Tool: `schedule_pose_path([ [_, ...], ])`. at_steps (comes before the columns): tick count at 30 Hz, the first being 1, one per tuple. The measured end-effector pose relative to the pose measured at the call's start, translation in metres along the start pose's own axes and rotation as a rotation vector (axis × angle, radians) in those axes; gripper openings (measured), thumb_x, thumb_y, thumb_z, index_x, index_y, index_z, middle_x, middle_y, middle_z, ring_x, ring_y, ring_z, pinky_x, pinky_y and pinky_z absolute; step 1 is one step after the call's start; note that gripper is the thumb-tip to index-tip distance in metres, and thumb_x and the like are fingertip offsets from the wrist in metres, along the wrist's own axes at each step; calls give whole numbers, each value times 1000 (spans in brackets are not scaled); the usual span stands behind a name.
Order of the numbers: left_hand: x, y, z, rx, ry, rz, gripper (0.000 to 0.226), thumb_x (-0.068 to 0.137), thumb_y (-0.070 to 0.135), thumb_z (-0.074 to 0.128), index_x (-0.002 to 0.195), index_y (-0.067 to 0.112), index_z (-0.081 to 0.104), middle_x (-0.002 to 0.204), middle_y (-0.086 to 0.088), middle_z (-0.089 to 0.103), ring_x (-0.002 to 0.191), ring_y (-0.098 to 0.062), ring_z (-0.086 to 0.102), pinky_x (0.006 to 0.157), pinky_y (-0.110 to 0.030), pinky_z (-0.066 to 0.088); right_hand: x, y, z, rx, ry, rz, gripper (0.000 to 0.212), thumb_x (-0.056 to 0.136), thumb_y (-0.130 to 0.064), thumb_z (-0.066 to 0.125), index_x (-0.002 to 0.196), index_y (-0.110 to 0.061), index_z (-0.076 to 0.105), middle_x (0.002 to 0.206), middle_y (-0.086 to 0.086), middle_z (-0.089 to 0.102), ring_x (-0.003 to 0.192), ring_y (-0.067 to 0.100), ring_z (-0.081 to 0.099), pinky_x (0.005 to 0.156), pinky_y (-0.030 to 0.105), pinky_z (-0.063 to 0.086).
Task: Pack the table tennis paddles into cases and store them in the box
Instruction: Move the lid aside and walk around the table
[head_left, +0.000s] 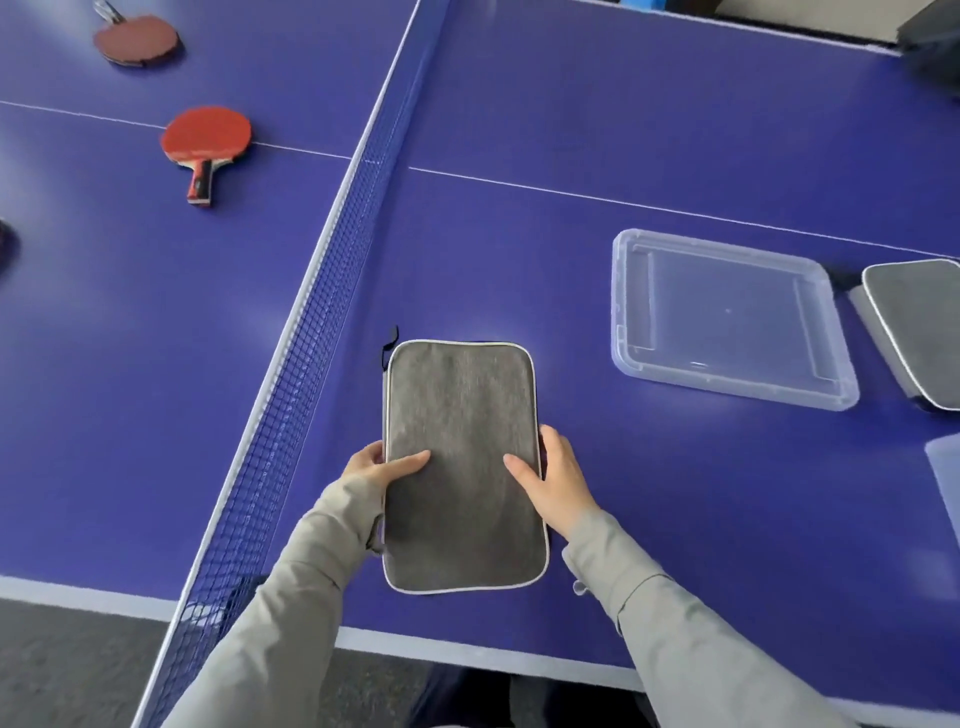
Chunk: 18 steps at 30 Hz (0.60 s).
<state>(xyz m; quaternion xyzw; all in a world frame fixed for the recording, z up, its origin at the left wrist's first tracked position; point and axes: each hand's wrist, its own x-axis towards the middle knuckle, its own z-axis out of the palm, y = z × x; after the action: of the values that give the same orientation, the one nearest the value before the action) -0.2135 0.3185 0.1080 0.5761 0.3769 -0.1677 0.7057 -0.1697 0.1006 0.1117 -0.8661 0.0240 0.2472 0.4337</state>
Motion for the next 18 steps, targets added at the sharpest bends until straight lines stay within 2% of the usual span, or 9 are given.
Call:
schedule_pose_path([
  [1, -1, 6, 10, 10, -34, -1, 35, 72, 15, 79, 102, 12, 60, 86, -8, 71, 64, -19, 70, 51, -31, 55, 0, 1, -13, -2, 21, -11, 60, 90, -35, 60, 140, -13, 34, 130, 4, 41, 123, 20, 43, 103, 30, 36],
  [3, -4, 13, 32, 20, -81, 3, 51, 61, 21, 83, 105, 17, 58, 94, -9, 69, 76, -25, 69, 64, -40, 57, -5, 3, -40, 26, 59, -11, 59, 90, -36, 61, 139, -16, 35, 134, 4, 42, 123, 19, 44, 105, 32, 36],
  [8, -24, 8, 92, -192, -87, 66, 45, 54, 24, 82, 94, 19, 63, 99, -14, 70, 77, -29, 70, 62, -44, 56, -41, 22, -89, 235, 293, -11, 61, 84, -39, 67, 137, -28, 38, 127, -6, 47, 110, 10, 50, 95, 28, 41],
  [11, -42, -3, 133, -302, -94, 27, 57, 58, 27, 79, 111, 22, 60, 111, -8, 69, 98, -35, 65, 85, -67, 43, -78, 48, -105, 584, 470, 71, 59, 82, -39, 69, 133, -35, 39, 126, -8, 50, 112, 9, 52, 93, 29, 43],
  [12, -49, -9, 148, -363, -108, 10, 65, 60, 24, 77, 121, 20, 56, 118, -8, 66, 105, -35, 62, 92, -68, 37, -91, 57, -109, 731, 488, 111, 57, 82, -38, 69, 131, -35, 40, 127, -8, 52, 113, 8, 54, 92, 31, 46],
  [13, -57, -17, 165, -432, -131, 2, 70, 62, 19, 75, 128, 16, 52, 125, -10, 63, 109, -33, 60, 95, -61, 39, -103, 66, -113, 867, 478, 141, 56, 83, -35, 70, 130, -34, 41, 127, -7, 54, 112, 8, 56, 90, 32, 49],
  [15, -77, -38, 200, -538, -159, -12, 69, 70, 9, 71, 134, 10, 47, 130, -13, 59, 111, -28, 60, 87, -41, 49, -123, 86, -120, 1049, 419, 159, 54, 83, -29, 70, 129, -33, 42, 122, -5, 61, 109, 11, 62, 84, 35, 54],
  [16, -87, -51, 216, -566, -164, -29, 64, 76, 6, 68, 136, 9, 47, 131, -14, 58, 113, -27, 59, 84, -35, 49, -133, 96, -126, 1094, 411, 158, 56, 83, -25, 71, 129, -34, 41, 118, -3, 65, 109, 14, 63, 86, 39, 55],
  [18, -106, -77, 247, -579, -179, -48, 55, 85, 3, 59, 137, 8, 45, 134, -15, 55, 119, -29, 55, 89, -33, 47, -152, 118, -145, 1141, 453, 156, 57, 82, -19, 72, 126, -36, 42, 113, 3, 68, 108, 20, 64, 90, 42, 53],
])
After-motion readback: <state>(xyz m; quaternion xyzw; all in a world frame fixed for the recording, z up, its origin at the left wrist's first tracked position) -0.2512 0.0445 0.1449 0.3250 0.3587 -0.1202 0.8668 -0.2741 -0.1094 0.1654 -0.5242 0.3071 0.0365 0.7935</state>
